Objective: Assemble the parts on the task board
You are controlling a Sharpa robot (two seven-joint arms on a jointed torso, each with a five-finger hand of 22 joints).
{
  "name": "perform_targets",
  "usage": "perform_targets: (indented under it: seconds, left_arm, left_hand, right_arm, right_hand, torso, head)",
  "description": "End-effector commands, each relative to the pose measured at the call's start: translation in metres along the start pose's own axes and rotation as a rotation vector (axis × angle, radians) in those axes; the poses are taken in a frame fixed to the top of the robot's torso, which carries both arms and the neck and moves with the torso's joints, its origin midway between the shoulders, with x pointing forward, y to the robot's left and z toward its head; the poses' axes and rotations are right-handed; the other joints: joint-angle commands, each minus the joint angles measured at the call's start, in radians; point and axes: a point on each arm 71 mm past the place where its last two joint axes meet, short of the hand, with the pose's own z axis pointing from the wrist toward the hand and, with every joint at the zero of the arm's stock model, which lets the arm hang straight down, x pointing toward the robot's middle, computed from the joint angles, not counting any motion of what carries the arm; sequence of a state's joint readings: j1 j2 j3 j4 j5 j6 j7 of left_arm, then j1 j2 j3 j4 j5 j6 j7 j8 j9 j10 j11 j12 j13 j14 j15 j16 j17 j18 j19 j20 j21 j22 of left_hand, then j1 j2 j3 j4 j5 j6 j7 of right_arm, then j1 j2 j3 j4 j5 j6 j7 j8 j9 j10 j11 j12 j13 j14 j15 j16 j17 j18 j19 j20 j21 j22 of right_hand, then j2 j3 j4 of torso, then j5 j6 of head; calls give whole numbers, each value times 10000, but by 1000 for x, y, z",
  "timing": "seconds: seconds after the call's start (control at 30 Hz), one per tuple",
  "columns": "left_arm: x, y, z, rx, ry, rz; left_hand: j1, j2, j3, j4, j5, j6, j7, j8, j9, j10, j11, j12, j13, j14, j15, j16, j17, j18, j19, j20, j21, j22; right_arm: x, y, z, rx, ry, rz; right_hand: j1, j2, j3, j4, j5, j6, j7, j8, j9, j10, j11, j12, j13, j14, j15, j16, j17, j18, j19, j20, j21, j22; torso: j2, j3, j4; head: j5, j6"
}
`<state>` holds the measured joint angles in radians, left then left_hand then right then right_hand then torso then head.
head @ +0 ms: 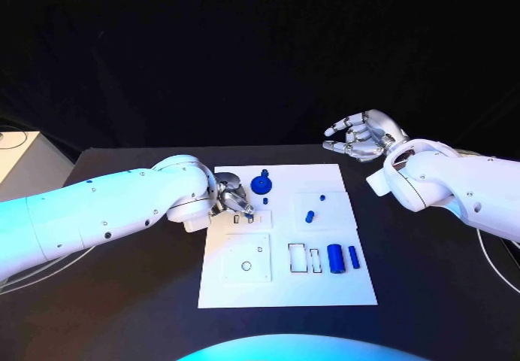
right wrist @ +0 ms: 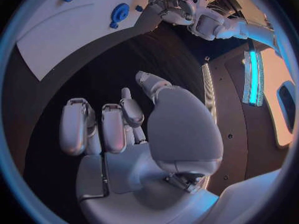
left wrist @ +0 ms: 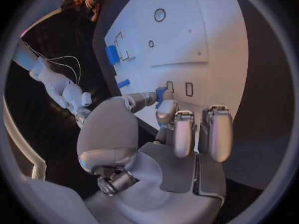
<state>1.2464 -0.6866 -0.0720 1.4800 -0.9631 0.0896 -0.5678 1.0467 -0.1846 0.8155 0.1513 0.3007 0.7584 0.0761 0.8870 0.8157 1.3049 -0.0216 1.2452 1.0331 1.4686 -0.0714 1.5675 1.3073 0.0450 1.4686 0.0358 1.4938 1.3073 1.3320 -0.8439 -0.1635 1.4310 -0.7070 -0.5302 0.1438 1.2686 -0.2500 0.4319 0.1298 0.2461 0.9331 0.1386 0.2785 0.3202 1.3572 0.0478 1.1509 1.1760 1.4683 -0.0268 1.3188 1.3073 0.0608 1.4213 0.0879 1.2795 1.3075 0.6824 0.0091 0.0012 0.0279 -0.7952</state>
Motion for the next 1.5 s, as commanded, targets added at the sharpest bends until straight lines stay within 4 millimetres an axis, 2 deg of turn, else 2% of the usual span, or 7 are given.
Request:
perform_targets:
  seconds: [0.03,1.23,1.5]
  left_arm:
    - [2,-2,2,66,10,163]
    - [7,-2,7,20,4,827]
    - [8,-2,7,20,109,870]
  left_hand:
    - [5,97,1669,-1729,113,269,-216,15,10,105,7,68,22,1022,-64,33,2635,-82,122,-81,20,987]
    - [-3,127,1685,-1736,227,300,-224,6,22,122,-2,70,35,1022,-73,33,2635,-88,137,-85,33,1014]
    - [-5,127,1685,-1743,240,305,-225,3,25,125,-4,69,36,1022,-75,33,2635,-88,136,-85,31,1012]
  right_arm:
    - [2,1,0,-114,132,-60]
    - [1,0,0,-37,105,-131]
    - [1,0,0,-30,123,-130]
  right_hand:
    - [-67,23,18,67,-1,-69,-20,15,11,-65,16,-50,-16,45,67,-33,233,108,-67,-32,-63,295]
    - [-65,34,13,86,14,-74,-21,22,15,-65,15,-60,-12,46,67,-21,247,106,-69,-26,-45,317]
    - [-65,34,13,86,14,-74,-21,22,15,-65,15,-60,-12,46,67,-21,247,106,-69,-26,-45,317]
  torso:
    - [3,-2,0]
    - [1,-14,1]
    - [3,-3,2]
  head:
    - [35,-34]
    - [44,-155]
    - [42,-179]
